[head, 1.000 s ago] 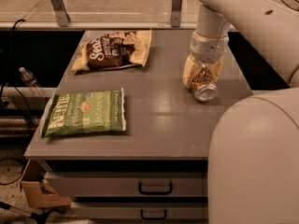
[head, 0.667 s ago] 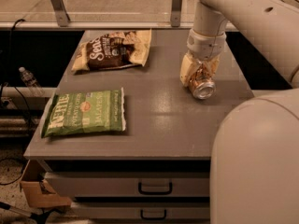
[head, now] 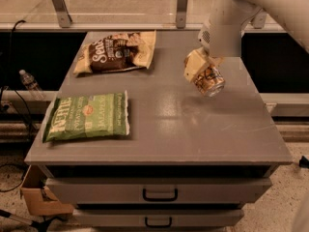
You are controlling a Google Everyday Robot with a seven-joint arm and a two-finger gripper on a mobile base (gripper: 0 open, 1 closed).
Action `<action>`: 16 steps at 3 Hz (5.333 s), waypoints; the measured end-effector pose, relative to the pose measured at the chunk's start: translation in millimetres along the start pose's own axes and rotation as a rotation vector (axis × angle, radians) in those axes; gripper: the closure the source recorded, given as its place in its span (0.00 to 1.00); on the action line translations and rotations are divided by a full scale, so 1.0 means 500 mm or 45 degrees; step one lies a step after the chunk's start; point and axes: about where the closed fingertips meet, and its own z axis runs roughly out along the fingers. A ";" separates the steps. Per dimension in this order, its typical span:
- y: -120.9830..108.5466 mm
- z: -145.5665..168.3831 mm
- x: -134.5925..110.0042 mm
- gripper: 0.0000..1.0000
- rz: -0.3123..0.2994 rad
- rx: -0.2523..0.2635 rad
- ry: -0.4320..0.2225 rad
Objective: Place orange can upright
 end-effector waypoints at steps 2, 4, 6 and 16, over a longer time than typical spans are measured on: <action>0.051 -0.045 -0.006 1.00 -0.272 -0.169 -0.499; 0.065 -0.072 0.004 1.00 -0.432 -0.249 -0.782; 0.080 -0.078 0.001 1.00 -0.550 -0.280 -0.912; 0.065 -0.014 0.027 0.36 -0.698 -0.584 -1.426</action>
Offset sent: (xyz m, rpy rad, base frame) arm -0.0334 0.0198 0.0479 0.4343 -0.5903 0.5734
